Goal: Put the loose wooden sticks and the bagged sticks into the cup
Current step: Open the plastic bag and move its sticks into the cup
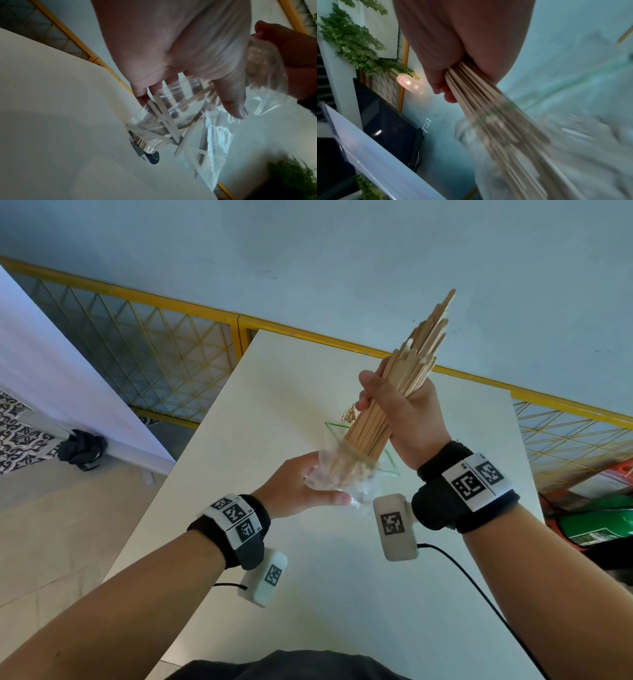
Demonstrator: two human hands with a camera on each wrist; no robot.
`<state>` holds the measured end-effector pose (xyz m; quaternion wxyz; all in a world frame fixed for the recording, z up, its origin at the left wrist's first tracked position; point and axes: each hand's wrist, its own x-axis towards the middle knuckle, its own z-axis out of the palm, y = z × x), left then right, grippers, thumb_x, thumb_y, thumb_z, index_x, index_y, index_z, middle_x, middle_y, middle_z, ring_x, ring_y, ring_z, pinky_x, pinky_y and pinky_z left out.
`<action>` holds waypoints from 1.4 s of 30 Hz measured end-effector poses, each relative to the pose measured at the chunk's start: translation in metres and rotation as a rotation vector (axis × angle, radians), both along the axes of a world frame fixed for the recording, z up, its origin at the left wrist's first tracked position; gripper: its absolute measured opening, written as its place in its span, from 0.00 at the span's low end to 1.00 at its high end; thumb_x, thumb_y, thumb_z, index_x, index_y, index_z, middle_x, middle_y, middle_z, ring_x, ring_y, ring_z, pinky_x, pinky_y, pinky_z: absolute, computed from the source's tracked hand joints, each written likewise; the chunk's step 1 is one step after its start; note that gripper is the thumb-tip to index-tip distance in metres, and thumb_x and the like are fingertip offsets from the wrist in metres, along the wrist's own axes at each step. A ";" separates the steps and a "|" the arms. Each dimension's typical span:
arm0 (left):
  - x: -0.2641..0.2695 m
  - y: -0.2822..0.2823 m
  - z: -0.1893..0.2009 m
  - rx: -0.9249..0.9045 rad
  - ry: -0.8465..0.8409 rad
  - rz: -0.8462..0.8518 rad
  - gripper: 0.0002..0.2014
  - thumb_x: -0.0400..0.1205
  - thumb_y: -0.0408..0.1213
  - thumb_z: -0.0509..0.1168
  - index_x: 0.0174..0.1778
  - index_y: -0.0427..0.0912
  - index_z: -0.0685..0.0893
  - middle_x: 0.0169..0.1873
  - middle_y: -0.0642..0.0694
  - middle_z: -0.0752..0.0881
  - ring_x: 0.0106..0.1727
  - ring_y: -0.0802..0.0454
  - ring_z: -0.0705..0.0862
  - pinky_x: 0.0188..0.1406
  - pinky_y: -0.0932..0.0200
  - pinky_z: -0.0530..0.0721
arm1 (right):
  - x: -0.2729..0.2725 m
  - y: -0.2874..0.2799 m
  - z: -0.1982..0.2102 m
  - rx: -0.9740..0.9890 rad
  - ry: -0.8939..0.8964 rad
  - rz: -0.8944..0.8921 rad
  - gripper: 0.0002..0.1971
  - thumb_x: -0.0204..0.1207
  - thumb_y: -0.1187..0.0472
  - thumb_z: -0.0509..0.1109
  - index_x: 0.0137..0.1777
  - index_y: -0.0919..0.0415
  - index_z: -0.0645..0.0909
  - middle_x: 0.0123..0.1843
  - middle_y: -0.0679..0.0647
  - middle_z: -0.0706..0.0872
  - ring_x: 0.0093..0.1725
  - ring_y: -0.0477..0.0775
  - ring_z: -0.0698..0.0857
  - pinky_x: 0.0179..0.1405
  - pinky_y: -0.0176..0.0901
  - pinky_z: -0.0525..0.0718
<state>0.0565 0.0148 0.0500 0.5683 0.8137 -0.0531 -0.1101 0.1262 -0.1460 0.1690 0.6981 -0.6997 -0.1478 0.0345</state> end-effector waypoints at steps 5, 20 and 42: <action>0.007 -0.010 0.015 -0.051 -0.012 -0.027 0.33 0.68 0.52 0.81 0.68 0.60 0.76 0.60 0.60 0.87 0.64 0.60 0.85 0.67 0.47 0.83 | -0.011 0.009 -0.006 -0.114 -0.035 0.065 0.08 0.75 0.60 0.73 0.35 0.55 0.79 0.29 0.53 0.83 0.34 0.57 0.85 0.48 0.64 0.87; 0.004 -0.002 0.008 0.021 0.007 0.013 0.27 0.70 0.46 0.82 0.55 0.64 0.73 0.51 0.57 0.89 0.52 0.62 0.89 0.54 0.65 0.83 | 0.013 -0.013 0.024 0.155 0.066 -0.011 0.11 0.79 0.67 0.68 0.35 0.55 0.77 0.26 0.48 0.79 0.28 0.52 0.80 0.41 0.53 0.81; 0.028 0.045 -0.015 0.111 0.085 0.207 0.25 0.68 0.47 0.83 0.52 0.58 0.75 0.51 0.59 0.86 0.53 0.61 0.88 0.48 0.66 0.78 | 0.102 -0.026 0.016 -0.074 -0.035 -0.196 0.10 0.76 0.60 0.69 0.33 0.53 0.78 0.24 0.49 0.81 0.30 0.57 0.81 0.39 0.53 0.83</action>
